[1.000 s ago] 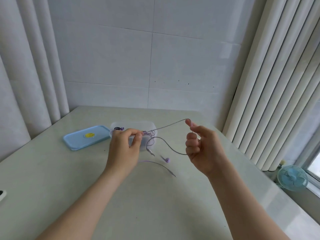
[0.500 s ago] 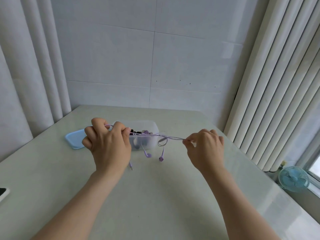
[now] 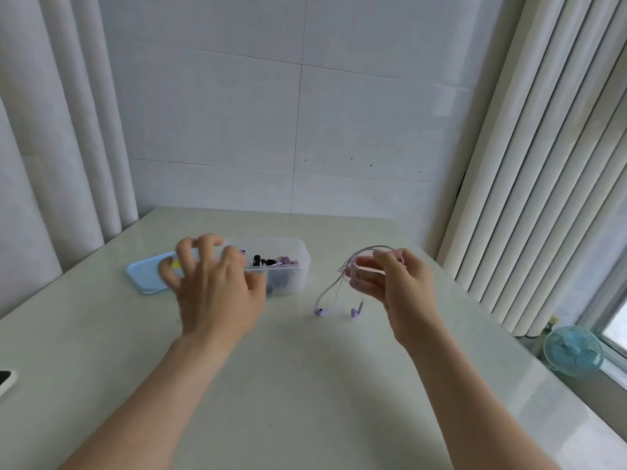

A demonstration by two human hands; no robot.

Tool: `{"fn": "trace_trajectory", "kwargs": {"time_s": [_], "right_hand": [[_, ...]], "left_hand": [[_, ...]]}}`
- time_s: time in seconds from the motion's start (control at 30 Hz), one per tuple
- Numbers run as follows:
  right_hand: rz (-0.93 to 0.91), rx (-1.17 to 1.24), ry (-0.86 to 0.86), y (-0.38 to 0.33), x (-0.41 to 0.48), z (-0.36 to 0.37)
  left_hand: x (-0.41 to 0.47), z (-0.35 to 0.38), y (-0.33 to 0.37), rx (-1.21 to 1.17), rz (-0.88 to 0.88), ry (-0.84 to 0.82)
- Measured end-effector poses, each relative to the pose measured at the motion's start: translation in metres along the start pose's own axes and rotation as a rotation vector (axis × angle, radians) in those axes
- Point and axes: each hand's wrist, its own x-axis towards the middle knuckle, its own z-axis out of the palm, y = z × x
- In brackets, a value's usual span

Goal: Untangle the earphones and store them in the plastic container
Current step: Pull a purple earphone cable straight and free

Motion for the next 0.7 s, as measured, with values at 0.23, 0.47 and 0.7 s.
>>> {"fn": "trace_trajectory", "kwargs": {"time_s": [0.23,0.47,0.7], "right_hand": [[-0.127,-0.251,-0.227,-0.005,-0.022,0.019],[-0.258,-0.479,-0.085,0.008,-0.028,0.032],[-0.101,0.002,-0.042,0.008,-0.029,0.04]], "left_hand": [[-0.017,-0.004,0.057,-0.863,0.132,-0.287],[-0.018,-0.004,0.056,-0.851,0.033,-0.288],[-0.019,0.004,0.059,-0.795,-0.219,-0.32]]}}
